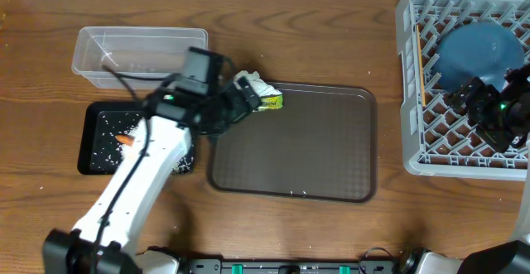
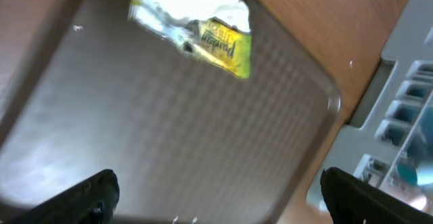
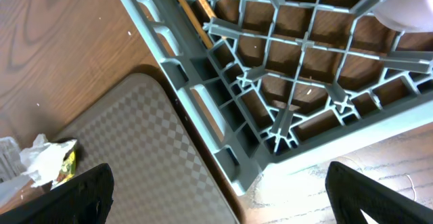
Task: Sort waste into correct bins and load items into the dishwasher rack
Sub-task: 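Move the left gripper over the foil wrapper on the brown tray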
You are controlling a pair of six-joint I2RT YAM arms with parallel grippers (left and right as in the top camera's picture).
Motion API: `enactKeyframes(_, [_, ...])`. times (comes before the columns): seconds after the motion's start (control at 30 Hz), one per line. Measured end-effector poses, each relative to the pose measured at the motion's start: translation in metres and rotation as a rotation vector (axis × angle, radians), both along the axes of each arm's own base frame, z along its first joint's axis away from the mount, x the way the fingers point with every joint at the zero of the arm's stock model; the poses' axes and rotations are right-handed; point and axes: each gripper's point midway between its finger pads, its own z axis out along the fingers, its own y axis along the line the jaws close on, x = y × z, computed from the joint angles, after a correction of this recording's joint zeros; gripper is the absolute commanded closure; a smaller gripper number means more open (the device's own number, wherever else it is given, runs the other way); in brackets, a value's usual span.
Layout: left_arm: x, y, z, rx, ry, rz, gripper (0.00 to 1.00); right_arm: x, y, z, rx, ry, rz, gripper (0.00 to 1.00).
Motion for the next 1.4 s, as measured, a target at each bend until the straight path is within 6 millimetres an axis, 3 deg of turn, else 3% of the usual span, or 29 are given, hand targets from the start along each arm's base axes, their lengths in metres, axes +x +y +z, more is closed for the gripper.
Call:
enactKeyframes(0.27, [0.039,-0.022,-0.063,0.041,0.045,0.178,0.02,0.0,0.0,0.0,0.0,0.0,0.0,0.01])
enactKeyframes(0.47, [0.049,-0.026,-0.116,0.043,0.135,0.261,0.05,0.0,0.0,0.0,0.0,0.0,0.0,0.01])
enactKeyframes(0.67, [0.051,-0.03,-0.132,0.04,0.16,0.287,0.05,0.0,0.0,0.0,0.0,0.0,0.0,0.01])
enactKeyframes(0.73, [0.054,-0.033,-0.132,0.028,0.147,0.289,0.09,0.0,0.0,0.0,0.0,0.0,0.0,0.01])
enactKeyframes(1.03, [0.056,-0.034,-0.137,0.024,0.152,0.308,0.49,0.0,0.0,0.0,0.0,0.0,0.0,0.01])
enactKeyframes(1.23, [0.055,-0.034,-0.139,0.028,0.157,0.315,0.92,0.0,0.0,0.0,0.0,0.0,0.0,0.01])
enactKeyframes(1.4, [0.053,-0.035,-0.139,0.023,0.164,0.301,0.94,0.0,0.0,0.0,0.0,0.0,0.0,0.01])
